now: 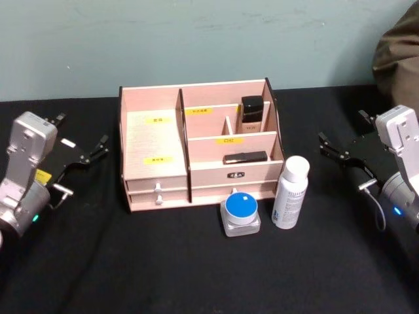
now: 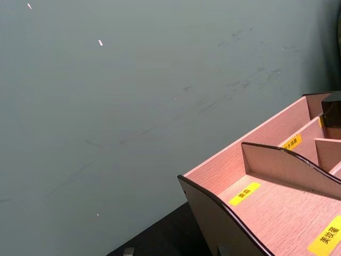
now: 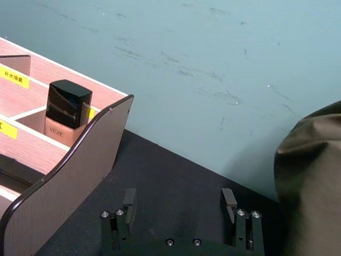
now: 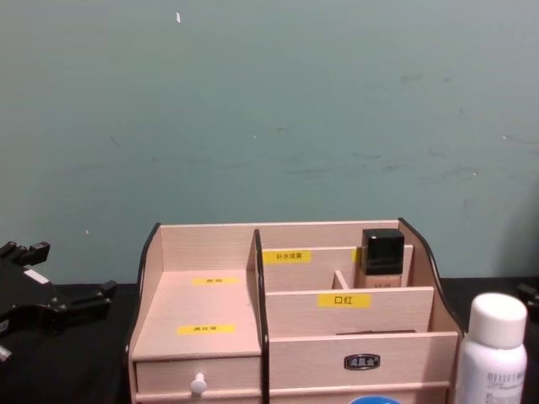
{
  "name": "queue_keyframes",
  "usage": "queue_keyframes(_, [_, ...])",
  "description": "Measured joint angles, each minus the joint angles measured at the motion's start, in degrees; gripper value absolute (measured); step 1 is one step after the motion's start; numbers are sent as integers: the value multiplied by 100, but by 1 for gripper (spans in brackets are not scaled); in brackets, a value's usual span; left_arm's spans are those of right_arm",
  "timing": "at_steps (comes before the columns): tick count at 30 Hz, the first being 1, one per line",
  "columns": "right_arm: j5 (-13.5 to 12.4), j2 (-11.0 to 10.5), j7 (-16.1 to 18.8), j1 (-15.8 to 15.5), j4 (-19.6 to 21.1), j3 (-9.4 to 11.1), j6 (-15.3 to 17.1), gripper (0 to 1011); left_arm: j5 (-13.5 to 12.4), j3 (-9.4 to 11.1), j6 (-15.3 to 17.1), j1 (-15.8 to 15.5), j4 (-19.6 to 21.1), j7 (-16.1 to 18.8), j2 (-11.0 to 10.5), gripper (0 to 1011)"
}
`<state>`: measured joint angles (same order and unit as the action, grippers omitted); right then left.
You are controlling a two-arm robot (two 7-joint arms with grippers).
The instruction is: Pick up the facial cleanser and watermelon frost from the table and place them into the tiered storage box.
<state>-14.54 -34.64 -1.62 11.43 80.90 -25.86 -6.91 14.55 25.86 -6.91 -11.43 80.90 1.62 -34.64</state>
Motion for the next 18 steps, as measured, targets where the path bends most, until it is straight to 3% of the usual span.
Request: queue_keyframes(18, [0,0,0,0,0,0,0,1003,0,0,0,0,0,0,0,1010])
